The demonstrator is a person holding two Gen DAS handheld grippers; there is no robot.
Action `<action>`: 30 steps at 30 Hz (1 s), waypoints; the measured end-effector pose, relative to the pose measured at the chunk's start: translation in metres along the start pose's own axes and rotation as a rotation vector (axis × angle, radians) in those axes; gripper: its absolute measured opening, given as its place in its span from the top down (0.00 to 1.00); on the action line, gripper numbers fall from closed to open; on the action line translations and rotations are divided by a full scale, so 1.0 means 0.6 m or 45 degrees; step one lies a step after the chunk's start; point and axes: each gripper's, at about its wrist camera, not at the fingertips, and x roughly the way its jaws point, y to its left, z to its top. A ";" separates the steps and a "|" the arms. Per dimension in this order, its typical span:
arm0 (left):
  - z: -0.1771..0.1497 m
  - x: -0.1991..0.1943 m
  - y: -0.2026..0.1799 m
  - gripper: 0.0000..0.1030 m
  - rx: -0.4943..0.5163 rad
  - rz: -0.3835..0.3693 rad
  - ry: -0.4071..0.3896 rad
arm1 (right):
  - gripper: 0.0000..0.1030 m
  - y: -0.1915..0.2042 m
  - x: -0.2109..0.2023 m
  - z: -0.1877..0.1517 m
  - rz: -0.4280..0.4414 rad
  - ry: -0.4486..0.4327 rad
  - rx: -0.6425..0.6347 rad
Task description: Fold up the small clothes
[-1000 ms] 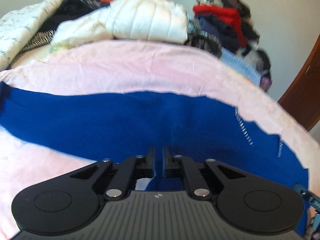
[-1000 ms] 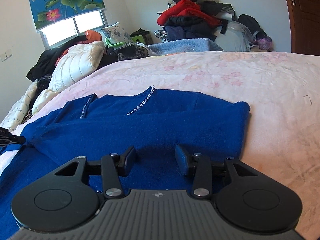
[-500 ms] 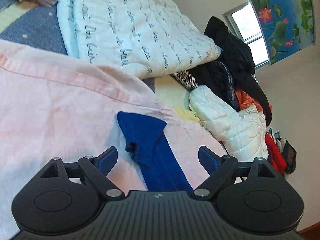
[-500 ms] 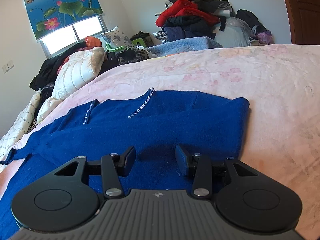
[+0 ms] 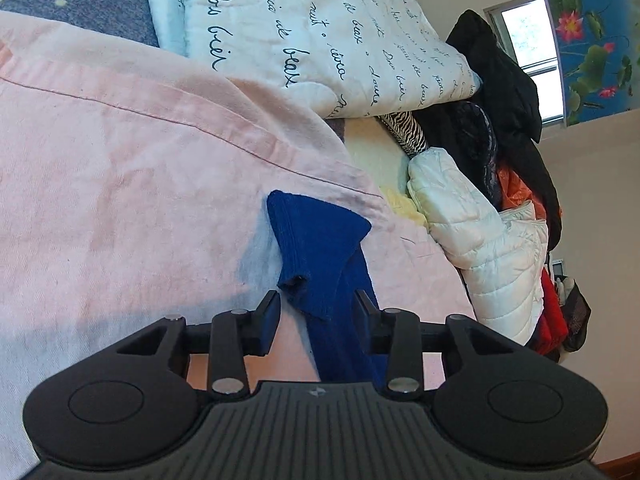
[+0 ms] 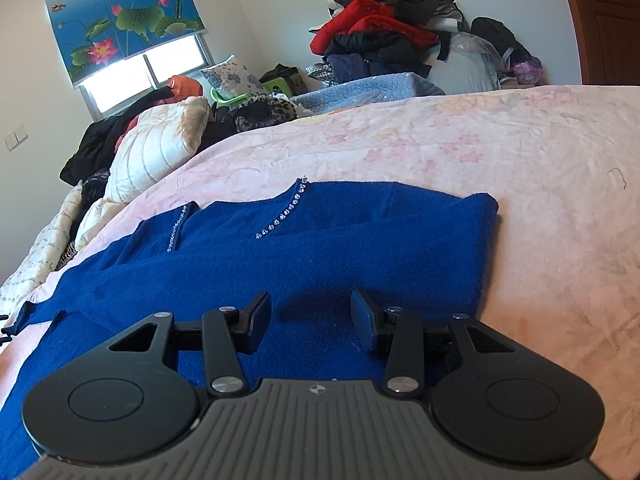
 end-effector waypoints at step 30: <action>-0.175 0.042 -0.080 0.96 -0.268 -0.600 0.287 | 0.18 0.390 0.199 -0.048 1.150 0.623 1.001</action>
